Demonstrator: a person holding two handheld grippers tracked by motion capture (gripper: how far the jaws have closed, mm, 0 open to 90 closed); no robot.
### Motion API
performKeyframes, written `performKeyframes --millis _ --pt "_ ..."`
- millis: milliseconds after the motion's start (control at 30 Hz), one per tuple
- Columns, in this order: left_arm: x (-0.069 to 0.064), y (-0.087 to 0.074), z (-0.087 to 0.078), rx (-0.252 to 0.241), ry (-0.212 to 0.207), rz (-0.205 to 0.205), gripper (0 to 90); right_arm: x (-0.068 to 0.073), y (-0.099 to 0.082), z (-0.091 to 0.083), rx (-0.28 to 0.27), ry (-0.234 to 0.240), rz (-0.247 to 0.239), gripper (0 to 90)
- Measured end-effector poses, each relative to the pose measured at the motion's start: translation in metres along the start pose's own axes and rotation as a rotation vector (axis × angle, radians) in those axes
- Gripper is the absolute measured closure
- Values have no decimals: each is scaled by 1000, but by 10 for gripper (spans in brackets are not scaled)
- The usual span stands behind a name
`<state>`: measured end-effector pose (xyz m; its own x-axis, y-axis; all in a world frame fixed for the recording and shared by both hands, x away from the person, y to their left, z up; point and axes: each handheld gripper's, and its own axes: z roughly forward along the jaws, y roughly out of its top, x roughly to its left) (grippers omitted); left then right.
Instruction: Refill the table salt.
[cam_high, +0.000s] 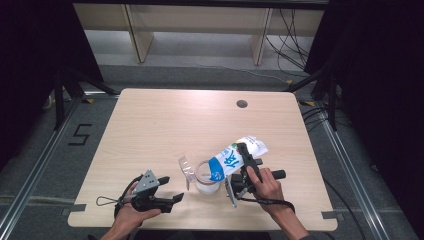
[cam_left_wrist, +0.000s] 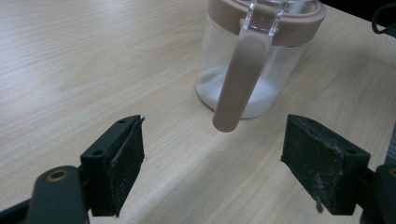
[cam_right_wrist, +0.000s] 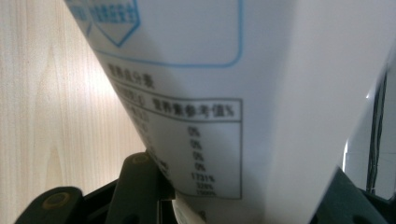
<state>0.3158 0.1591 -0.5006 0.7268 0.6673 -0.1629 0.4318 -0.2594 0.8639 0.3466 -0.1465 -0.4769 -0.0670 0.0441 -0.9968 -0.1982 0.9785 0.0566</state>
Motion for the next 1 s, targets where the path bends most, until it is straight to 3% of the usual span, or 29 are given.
performKeyframes --millis 300,400,433,800,833,867,933,1000 --pt "0 0 0 -2 -3 0 202 0 0 0 4 2 3 591" --pt "0 0 0 -3 -3 0 203 -4 1 -1 -9 -10 -66 595" --pt "0 0 0 -4 -2 -1 203 -3 1 -1 -5 -9 -46 596" --pt "0 0 0 0 1 0 203 -4 1 -1 -9 -9 -48 602" --pt "0 0 0 1 0 0 203 -1 0 -1 -6 -6 -13 602" --pt "0 0 0 -4 -2 -1 203 -2 0 -1 -7 -5 -13 602" --pt "0 0 0 1 1 0 202 -5 1 -1 -13 -11 -66 603" --pt "0 0 0 0 0 0 203 -4 1 -1 -8 -10 -43 603"
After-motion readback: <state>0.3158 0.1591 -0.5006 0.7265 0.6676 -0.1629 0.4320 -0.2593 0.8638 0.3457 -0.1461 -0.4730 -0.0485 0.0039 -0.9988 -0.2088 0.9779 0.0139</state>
